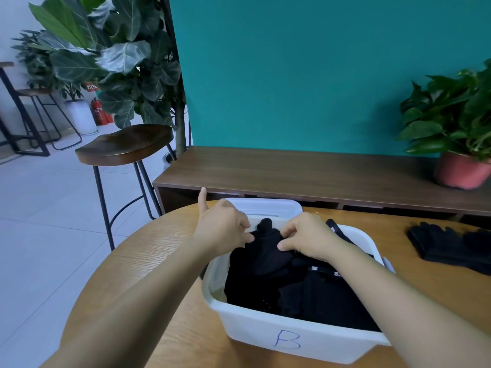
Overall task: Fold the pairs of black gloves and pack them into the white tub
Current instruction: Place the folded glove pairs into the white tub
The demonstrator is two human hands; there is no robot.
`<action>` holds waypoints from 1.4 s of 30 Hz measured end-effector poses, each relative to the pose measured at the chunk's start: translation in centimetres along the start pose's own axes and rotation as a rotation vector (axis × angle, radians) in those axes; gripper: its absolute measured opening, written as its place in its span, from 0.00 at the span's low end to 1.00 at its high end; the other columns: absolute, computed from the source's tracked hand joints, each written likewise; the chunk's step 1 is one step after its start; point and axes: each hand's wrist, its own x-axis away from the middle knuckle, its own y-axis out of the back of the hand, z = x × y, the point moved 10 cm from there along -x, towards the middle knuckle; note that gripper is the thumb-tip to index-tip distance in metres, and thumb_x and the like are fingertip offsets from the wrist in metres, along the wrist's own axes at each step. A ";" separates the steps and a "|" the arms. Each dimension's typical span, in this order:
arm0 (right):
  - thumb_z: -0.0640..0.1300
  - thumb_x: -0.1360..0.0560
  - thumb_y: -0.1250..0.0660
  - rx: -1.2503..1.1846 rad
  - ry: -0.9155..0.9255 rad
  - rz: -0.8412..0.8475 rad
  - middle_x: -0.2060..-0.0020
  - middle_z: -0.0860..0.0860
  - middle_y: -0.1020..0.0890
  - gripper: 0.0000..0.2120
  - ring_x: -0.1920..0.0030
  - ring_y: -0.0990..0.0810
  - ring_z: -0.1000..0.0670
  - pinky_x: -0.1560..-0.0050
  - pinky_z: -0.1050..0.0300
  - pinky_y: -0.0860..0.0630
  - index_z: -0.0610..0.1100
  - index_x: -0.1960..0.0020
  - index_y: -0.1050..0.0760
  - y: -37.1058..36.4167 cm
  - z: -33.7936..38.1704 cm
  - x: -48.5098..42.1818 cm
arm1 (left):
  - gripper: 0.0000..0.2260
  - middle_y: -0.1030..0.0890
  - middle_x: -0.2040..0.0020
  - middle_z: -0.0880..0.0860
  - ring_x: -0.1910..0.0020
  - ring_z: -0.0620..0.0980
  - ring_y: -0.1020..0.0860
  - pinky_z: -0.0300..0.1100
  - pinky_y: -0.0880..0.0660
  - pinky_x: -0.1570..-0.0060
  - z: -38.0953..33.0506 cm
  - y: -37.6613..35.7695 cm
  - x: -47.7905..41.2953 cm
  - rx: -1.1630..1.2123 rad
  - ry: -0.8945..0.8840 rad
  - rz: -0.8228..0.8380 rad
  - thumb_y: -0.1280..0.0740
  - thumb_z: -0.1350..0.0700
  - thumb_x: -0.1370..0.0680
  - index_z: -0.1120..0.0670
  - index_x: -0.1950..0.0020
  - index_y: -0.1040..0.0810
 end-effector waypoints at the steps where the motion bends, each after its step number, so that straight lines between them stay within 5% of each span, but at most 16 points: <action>1: 0.44 0.31 0.25 -0.002 0.006 -0.026 0.61 0.48 0.17 0.08 0.59 0.20 0.50 0.46 0.49 0.21 0.41 0.54 0.18 0.4 0.1 0.3 | 0.12 0.21 0.49 0.39 0.29 0.39 0.37 0.59 0.78 0.34 0.2 0.4 0.2 0.035 0.014 -0.017 0.30 0.37 0.26 0.43 0.49 0.17; 4: 0.42 0.30 0.25 0.012 0.054 -0.108 0.58 0.60 0.19 0.07 0.52 0.19 0.54 0.45 0.51 0.22 0.49 0.54 0.18 1.6 0.7 1.2 | 0.13 0.26 0.50 0.36 0.28 0.38 0.41 0.62 0.73 0.29 0.5 0.7 0.9 0.164 0.042 0.021 0.26 0.38 0.29 0.40 0.48 0.18; 10: 0.46 0.29 0.25 0.126 0.188 -0.070 0.56 0.61 0.22 0.15 0.51 0.23 0.58 0.47 0.56 0.27 0.59 0.44 0.20 1.2 1.8 2.1 | 0.26 0.22 0.39 0.41 0.25 0.44 0.48 0.65 0.75 0.33 -1.1 -1.1 2.4 0.050 -0.026 0.243 0.25 0.35 0.33 0.40 0.37 0.22; 13: 0.47 0.26 0.27 0.177 0.196 0.029 0.56 0.62 0.19 0.16 0.55 0.22 0.62 0.60 0.62 0.29 0.59 0.40 0.20 0.1 1.7 2.1 | 0.28 0.25 0.36 0.41 0.25 0.48 0.50 0.66 0.76 0.34 -1.5 -1.7 2.5 -0.030 -0.048 0.273 0.25 0.36 0.33 0.39 0.34 0.23; 15: 0.47 0.25 0.29 0.160 0.180 0.080 0.54 0.61 0.19 0.16 0.61 0.19 0.58 0.67 0.65 0.32 0.57 0.38 0.21 -0.7 1.3 1.8 | 0.29 0.31 0.31 0.41 0.24 0.49 0.52 0.66 0.77 0.35 -1.5 -2.3 2.5 -0.076 -0.057 0.292 0.26 0.35 0.32 0.37 0.32 0.25; 21: 0.45 0.27 0.28 0.054 0.159 0.094 0.56 0.62 0.16 0.18 0.59 0.16 0.49 0.64 0.60 0.23 0.55 0.38 0.20 -0.8 0.5 1.6 | 0.28 0.35 0.29 0.40 0.23 0.48 0.54 0.64 0.77 0.35 -1.1 -2.6 2.4 -0.011 -0.045 0.326 0.27 0.38 0.29 0.36 0.30 0.27; 28: 0.43 0.26 0.28 -0.144 0.161 -0.026 0.57 0.59 0.15 0.13 0.52 0.18 0.59 0.43 0.57 0.23 0.52 0.42 0.17 1.2 0.4 2.2 | 0.13 0.30 0.38 0.33 0.24 0.44 0.44 0.62 0.63 0.25 0.5 0.0 3.7 0.465 0.118 0.142 0.27 0.45 0.25 0.35 0.42 0.22; 35: 0.39 0.25 0.28 -0.369 0.211 -0.252 0.55 0.55 0.15 0.07 0.51 0.18 0.58 0.50 0.66 0.27 0.47 0.49 0.16 6.4 1.1 6.9 | 0.09 0.23 0.40 0.37 0.30 0.48 0.30 0.52 0.36 0.28 -0.3 3.0 5.3 0.777 0.210 0.052 0.32 0.46 0.21 0.37 0.41 0.19; 42: 0.37 0.27 0.27 -0.452 0.086 -0.428 0.56 0.55 0.16 0.06 0.55 0.19 0.59 0.59 0.75 0.27 0.46 0.52 0.17 10.9 -5.3 14.9 | 0.08 0.18 0.43 0.35 0.39 0.41 0.23 0.48 0.29 0.32 -10.9 4.0 5.6 0.797 -0.005 0.011 0.32 0.39 0.28 0.32 0.50 0.19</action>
